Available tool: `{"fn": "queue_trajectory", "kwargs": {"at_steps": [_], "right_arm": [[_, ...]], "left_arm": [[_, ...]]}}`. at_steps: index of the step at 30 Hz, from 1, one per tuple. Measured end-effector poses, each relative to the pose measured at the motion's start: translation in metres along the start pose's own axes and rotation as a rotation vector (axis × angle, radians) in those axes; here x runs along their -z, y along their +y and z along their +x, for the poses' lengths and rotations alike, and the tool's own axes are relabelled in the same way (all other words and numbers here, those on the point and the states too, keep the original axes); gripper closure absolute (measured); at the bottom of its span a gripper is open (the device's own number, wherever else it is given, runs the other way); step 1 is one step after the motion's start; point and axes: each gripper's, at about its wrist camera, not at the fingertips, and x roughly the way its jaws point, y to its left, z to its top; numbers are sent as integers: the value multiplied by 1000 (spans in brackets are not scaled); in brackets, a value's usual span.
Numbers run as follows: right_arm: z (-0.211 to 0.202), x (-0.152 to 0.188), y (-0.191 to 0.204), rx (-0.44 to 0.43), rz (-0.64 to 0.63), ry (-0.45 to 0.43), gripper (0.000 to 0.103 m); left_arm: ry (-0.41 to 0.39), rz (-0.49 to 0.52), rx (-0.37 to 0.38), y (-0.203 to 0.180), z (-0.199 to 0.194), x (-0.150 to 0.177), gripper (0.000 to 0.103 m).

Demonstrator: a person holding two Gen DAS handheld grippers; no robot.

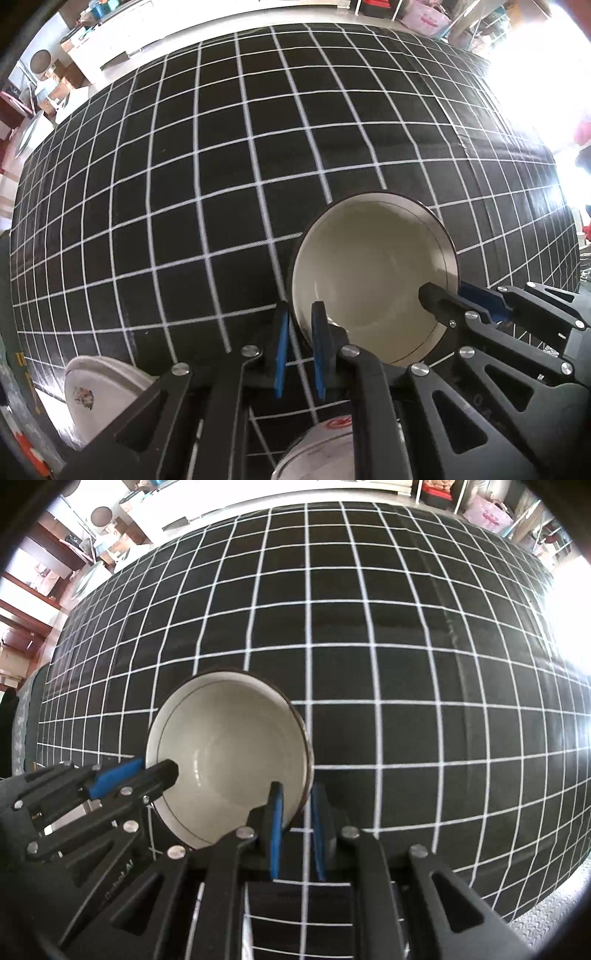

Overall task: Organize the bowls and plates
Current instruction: 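Carry the dotted bowl with the left tool and lower it onto the nested white bowls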

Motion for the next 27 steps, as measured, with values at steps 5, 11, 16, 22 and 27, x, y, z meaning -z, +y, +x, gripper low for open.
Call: {"fn": "queue_trajectory", "kwargs": {"at_steps": [5,11,16,22,27], "right_arm": [[4,0,16,6,14,5,85],[2,7,34,25,35,-11,85],[-7,7,48,39,35,-45,85],[-38,17,54,57,17,-79,85],[-62,27,64,69,8,-109,85]], "left_arm": [[0,-17,12,26,7,17,93],[-1,-60,47,49,7,34,93],[-22,-75,66,57,4,38,92],[-60,-80,82,73,-25,51,92],[-100,-85,87,80,-58,64,92]]}}
